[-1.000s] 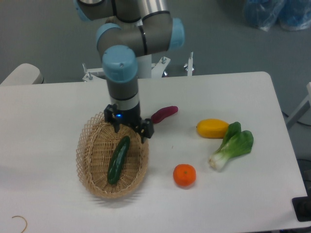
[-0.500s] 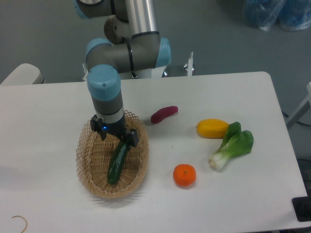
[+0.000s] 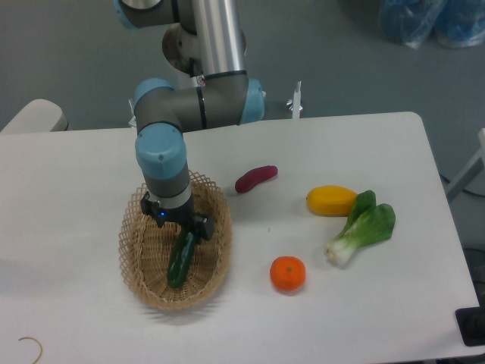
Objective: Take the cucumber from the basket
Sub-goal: 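Lower the gripper onto the cucumber and close it around it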
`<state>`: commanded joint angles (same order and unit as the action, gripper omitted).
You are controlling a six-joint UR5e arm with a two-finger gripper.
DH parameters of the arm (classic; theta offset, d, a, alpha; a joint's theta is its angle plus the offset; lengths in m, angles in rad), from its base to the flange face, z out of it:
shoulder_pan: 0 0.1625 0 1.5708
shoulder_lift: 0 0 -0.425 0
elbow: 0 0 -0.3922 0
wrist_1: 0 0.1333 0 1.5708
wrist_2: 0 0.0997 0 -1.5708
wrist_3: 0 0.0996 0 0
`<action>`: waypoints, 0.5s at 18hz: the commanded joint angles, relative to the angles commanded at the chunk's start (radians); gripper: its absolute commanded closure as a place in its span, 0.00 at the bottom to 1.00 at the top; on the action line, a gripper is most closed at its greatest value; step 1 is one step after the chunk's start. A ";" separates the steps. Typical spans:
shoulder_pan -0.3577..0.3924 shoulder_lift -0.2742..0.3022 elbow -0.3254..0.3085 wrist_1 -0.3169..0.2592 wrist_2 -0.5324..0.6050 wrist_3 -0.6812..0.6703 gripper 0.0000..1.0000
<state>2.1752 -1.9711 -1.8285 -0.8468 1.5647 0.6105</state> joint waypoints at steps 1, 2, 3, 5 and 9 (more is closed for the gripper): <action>0.000 -0.003 0.003 0.000 0.000 0.000 0.00; 0.000 -0.008 0.006 0.000 0.000 0.000 0.00; 0.002 -0.011 0.012 0.000 0.002 0.002 0.00; 0.003 -0.020 0.021 0.000 0.002 0.002 0.00; 0.003 -0.051 0.046 0.005 0.014 0.002 0.01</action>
<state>2.1783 -2.0218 -1.7825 -0.8422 1.5784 0.6121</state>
